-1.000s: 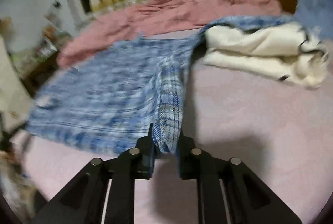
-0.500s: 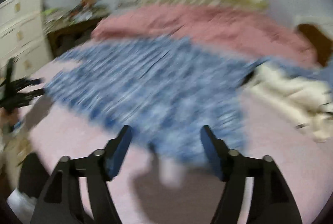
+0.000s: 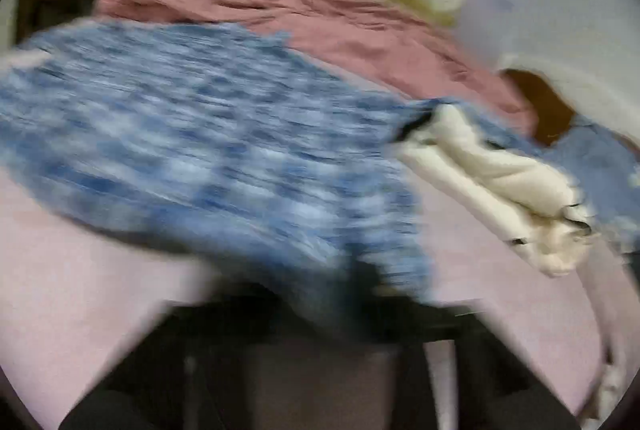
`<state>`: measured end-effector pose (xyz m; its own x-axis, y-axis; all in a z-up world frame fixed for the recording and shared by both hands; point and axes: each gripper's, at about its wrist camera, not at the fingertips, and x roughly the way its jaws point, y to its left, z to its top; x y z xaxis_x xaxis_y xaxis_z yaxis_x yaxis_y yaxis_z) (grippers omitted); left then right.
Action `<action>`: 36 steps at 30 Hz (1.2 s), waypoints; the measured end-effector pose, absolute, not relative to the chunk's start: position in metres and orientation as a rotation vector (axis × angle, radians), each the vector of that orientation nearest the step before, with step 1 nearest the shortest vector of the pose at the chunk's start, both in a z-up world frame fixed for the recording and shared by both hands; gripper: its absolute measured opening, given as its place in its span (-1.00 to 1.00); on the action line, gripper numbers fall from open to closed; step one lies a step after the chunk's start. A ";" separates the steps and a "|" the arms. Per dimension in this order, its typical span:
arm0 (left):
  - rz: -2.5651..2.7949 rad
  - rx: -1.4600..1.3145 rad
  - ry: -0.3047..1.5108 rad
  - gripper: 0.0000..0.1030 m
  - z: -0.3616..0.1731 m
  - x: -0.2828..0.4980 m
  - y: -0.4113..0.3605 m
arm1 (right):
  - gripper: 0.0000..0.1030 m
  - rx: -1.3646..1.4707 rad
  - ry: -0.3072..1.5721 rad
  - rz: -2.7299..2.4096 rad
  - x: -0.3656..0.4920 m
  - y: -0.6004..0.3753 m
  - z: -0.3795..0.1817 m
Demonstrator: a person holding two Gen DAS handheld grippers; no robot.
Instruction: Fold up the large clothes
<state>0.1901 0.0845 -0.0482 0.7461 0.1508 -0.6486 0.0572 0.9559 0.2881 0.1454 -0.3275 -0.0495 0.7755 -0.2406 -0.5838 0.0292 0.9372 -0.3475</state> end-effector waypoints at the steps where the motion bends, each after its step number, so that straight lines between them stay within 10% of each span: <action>1: 0.053 0.285 0.744 -0.91 -0.049 0.192 0.091 | -0.87 -0.243 0.699 -0.100 0.145 -0.339 -0.049; 16: -0.100 0.164 0.710 -0.92 -0.021 0.097 0.110 | -0.94 -0.061 0.632 0.026 0.054 -0.372 -0.014; 23: -0.035 0.061 0.719 -0.38 -0.041 0.099 0.126 | -0.87 -0.066 0.645 0.016 0.044 -0.382 -0.023; 28: -0.061 0.046 0.658 -0.85 -0.038 0.102 0.130 | -0.87 -0.038 0.626 0.036 0.040 -0.390 -0.029; 36: -0.019 0.060 0.591 -0.88 0.020 0.153 0.118 | -0.87 0.040 0.529 0.067 0.076 -0.397 0.018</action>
